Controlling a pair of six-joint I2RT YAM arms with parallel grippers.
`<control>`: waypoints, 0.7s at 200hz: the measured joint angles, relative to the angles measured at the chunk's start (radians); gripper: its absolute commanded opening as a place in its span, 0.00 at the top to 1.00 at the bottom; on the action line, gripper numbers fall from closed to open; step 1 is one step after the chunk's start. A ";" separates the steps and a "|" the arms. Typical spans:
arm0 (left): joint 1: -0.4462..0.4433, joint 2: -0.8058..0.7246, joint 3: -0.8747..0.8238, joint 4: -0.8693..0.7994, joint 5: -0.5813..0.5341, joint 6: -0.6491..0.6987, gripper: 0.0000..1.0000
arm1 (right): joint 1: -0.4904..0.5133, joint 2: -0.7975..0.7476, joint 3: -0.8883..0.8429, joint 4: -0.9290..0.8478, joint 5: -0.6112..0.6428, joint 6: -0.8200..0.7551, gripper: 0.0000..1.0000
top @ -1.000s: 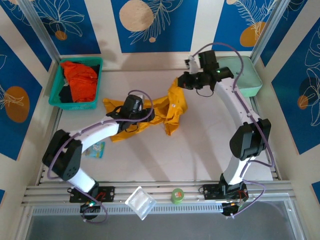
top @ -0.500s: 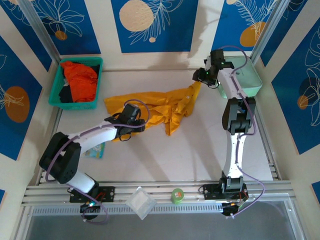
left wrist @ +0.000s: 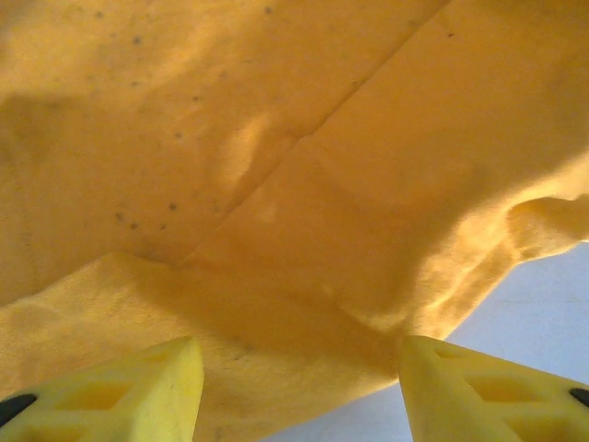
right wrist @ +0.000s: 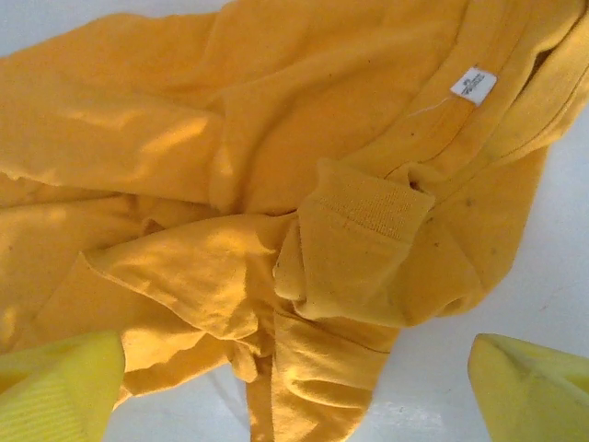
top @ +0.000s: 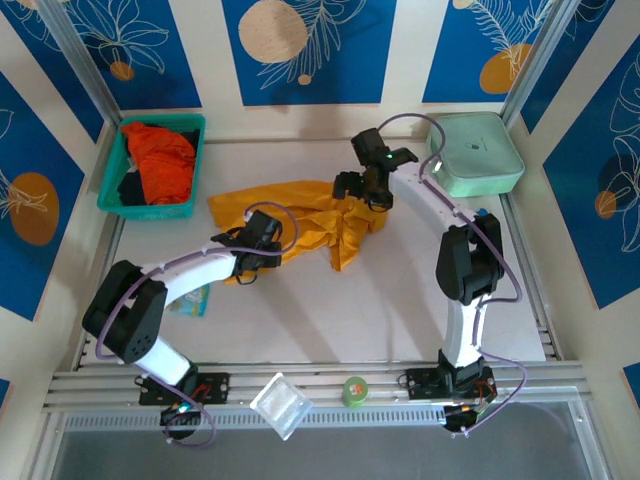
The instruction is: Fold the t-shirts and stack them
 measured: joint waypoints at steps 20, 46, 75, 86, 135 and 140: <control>0.010 0.016 0.000 -0.011 -0.009 -0.004 0.44 | 0.013 0.086 0.072 -0.036 0.056 0.048 0.07; 0.023 0.052 -0.001 -0.012 -0.008 -0.010 0.47 | 0.024 0.219 0.170 -0.082 0.130 0.090 0.23; 0.032 0.098 -0.001 -0.005 -0.004 -0.017 0.68 | 0.027 0.313 0.256 -0.154 0.199 0.104 0.66; 0.036 0.119 -0.001 -0.001 0.000 -0.008 0.84 | 0.026 0.315 0.260 -0.172 0.221 0.114 0.83; 0.053 0.146 0.006 0.037 -0.009 -0.001 1.00 | 0.005 0.126 0.085 -0.161 0.257 0.095 1.00; 0.055 0.146 0.006 0.037 -0.010 0.001 1.00 | -0.001 0.088 0.053 -0.156 0.256 0.090 1.00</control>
